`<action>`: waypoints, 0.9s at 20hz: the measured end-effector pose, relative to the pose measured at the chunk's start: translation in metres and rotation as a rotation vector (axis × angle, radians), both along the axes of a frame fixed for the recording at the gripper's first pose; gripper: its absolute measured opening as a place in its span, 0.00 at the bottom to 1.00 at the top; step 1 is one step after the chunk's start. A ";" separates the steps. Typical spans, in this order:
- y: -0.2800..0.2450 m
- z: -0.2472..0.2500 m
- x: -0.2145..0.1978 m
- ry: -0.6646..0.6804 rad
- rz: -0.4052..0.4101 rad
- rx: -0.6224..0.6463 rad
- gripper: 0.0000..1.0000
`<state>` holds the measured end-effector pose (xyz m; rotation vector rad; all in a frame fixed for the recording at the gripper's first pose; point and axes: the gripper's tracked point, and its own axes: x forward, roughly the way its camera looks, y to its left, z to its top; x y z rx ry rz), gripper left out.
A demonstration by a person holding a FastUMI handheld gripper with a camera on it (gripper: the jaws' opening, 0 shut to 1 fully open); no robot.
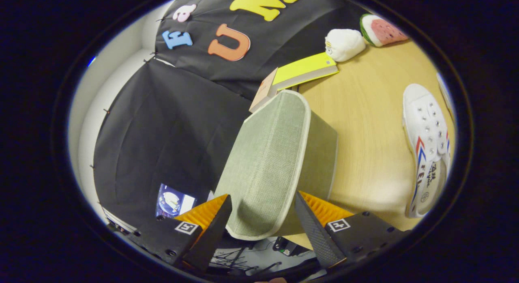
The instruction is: Open the storage box then place both shoes into the box .Put the left shoe in first, then the right shoe, with the right side of both shoes facing outward in a uniform manner.
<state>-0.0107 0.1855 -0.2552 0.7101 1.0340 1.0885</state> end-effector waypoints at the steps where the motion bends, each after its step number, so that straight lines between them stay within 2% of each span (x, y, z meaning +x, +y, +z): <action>1: 0.003 -0.001 0.001 0.031 0.002 0.009 1.00; 4: 0.006 0.007 0.003 0.075 0.001 0.031 0.97; 6: -0.003 0.013 0.004 0.077 -0.010 0.026 0.83; 12: -0.023 0.047 0.015 0.017 -0.089 -0.010 0.26; 13: -0.022 0.053 0.013 0.007 -0.085 -0.013 0.09; 18: -0.010 0.114 0.003 -0.093 -0.054 -0.011 0.05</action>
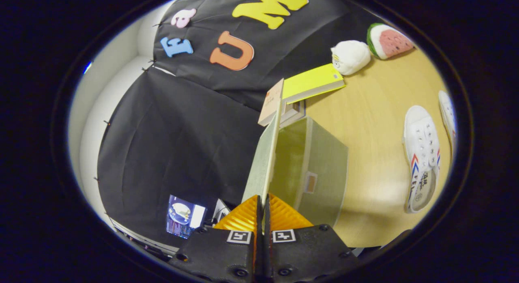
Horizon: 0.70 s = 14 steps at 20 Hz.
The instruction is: Open the storage box then place both shoes into the box .Put the left shoe in first, then the right shoe, with the right side of both shoes facing outward in a uniform manner.
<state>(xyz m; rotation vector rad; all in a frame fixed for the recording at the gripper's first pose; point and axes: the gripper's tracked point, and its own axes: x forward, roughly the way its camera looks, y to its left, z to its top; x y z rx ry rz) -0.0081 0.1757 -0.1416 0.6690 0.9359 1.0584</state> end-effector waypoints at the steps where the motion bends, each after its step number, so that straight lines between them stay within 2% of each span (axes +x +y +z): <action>1: 0.005 0.014 -0.002 -0.033 0.010 -0.003 0.05; 7: 0.070 0.089 -0.024 -0.209 0.084 -0.035 0.05; 12: 0.142 0.110 -0.044 -0.325 0.160 -0.099 0.07; 14: 0.166 0.112 -0.047 -0.368 0.174 -0.129 0.10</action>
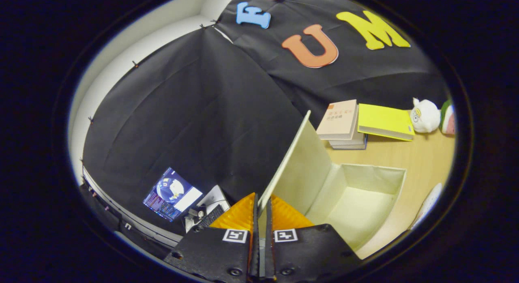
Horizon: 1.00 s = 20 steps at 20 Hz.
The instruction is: Open the storage box then place both shoes into the box .Put the left shoe in first, then the right shoe, with the right side of both shoes facing outward in a uniform manner.
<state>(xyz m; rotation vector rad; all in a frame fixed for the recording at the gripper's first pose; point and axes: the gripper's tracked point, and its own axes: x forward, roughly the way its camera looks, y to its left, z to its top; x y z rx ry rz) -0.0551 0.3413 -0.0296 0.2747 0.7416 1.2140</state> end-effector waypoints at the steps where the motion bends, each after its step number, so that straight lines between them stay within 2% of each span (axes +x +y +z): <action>1: 0.009 0.001 -0.002 -0.015 0.004 -0.011 0.14; 4: 0.031 0.003 -0.010 -0.064 0.011 -0.038 0.19; 6: 0.038 0.003 -0.007 -0.149 -0.008 -0.060 0.29; 9: 0.038 0.011 0.005 -0.276 -0.074 -0.088 0.81; 14: 0.001 0.025 0.025 -0.372 -0.210 -0.083 0.99; 20: -0.098 0.024 0.056 -0.439 -0.394 -0.110 1.00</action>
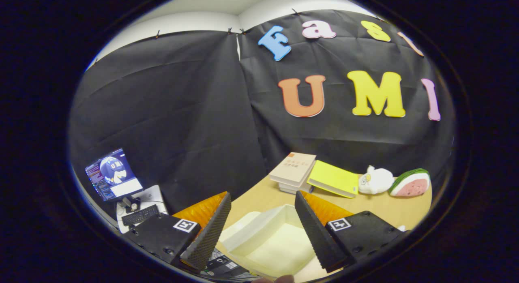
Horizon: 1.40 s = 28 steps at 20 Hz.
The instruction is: Open the storage box then place both shoes into the box .Put the left shoe in first, then the right shoe, with the right side of both shoes facing outward in a uniform manner.
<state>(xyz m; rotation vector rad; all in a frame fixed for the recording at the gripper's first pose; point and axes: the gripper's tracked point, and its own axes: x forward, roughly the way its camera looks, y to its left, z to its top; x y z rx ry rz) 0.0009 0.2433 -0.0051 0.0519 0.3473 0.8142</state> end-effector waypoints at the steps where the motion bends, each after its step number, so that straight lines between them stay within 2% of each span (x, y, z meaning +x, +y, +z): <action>1: -0.022 -0.003 0.006 -0.011 -0.038 -0.003 1.00; 11: -0.207 -0.069 0.049 0.076 -0.308 -0.023 1.00; 16: -0.278 -0.143 0.066 0.204 -0.413 -0.087 1.00; 20: -0.294 -0.211 0.070 0.343 -0.422 -0.173 1.00; 28: -0.279 -0.309 0.094 0.563 -0.370 -0.312 1.00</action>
